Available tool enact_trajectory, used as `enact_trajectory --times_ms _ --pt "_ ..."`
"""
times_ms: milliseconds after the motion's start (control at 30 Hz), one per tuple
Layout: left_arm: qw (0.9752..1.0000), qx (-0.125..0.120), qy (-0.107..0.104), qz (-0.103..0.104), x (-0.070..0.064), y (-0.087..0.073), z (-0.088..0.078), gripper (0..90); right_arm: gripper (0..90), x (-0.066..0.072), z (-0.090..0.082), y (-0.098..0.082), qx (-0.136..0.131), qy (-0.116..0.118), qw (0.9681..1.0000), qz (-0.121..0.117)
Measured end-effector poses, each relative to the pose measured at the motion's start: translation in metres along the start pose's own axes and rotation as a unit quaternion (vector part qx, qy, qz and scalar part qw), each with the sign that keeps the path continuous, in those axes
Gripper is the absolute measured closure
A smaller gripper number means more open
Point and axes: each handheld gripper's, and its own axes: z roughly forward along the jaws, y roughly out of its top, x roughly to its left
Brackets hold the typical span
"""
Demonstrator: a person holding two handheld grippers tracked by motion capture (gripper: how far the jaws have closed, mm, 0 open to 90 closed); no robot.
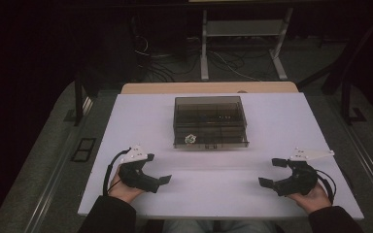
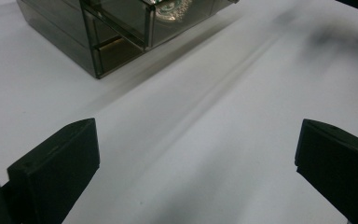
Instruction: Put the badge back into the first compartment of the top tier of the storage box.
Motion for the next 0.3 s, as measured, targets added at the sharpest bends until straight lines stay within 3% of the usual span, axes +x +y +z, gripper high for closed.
enact_trajectory --times_ms 300 --pt "1.0000 0.000 -0.005 0.001 -0.0006 -0.0057 0.0036 0.0 0.4 -0.0001 0.0006 -0.0012 0.001 -0.001 1.0000 -0.001"
